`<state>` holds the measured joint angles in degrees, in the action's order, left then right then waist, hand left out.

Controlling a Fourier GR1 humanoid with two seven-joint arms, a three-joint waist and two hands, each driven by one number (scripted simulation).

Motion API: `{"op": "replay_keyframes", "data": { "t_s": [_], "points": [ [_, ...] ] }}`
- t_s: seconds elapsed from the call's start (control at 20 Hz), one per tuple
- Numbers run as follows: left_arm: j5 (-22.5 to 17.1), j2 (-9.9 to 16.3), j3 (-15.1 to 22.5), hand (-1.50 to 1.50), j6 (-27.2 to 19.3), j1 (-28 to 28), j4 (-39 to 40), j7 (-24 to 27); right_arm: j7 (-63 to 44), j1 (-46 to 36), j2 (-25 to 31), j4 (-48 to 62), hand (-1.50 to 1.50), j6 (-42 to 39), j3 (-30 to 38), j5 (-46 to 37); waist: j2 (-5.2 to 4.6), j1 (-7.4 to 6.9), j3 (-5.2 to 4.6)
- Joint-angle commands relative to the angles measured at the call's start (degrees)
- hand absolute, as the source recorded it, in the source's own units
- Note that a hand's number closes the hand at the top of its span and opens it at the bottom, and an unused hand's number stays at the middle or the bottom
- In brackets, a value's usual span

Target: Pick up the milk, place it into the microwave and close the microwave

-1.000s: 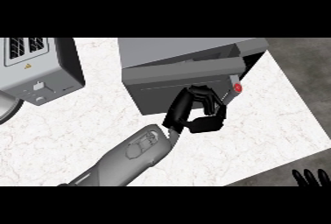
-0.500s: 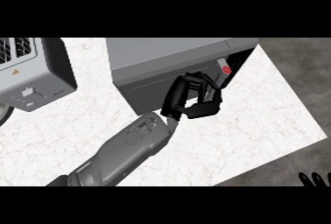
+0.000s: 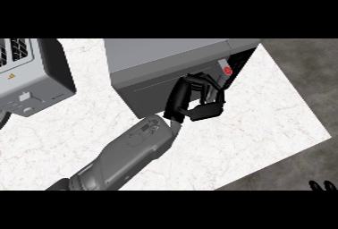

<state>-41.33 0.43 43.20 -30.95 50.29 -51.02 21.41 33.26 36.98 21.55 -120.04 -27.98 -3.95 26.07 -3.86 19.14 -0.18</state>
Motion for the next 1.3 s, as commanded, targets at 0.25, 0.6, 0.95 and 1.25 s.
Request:
{"op": "replay_keyframes", "data": {
  "t_s": [0.25, 0.6, 0.95, 1.25],
  "points": [
    [-3.0, -0.4, -1.1, 1.5, 1.1, 5.0, 5.3, 1.8, 0.1, -0.2, 1.5, -2.8, -1.5, -0.8, 1.9, 2.0, -0.79, 1.3, 0.12],
    [-4.8, -0.4, -0.5, 1.5, 0.8, 4.4, 6.7, 4.0, -0.7, 1.7, 2.0, -4.2, -1.5, -2.0, 1.0, 5.1, -1.11, 1.98, 0.15],
    [-6.3, -0.4, -0.3, 1.5, 0.2, 6.3, 7.5, 4.4, -1.8, 2.5, 3.5, -5.1, -1.5, -2.8, 1.4, 6.9, -1.29, 2.78, 0.22],
    [-7.4, -0.4, -0.1, 1.5, -0.2, 6.7, 8.5, 5.3, -2.2, 3.2, 4.9, -6.4, -1.5, -3.8, 2.4, 8.0, -1.06, 2.92, 0.23]
  ]
}}
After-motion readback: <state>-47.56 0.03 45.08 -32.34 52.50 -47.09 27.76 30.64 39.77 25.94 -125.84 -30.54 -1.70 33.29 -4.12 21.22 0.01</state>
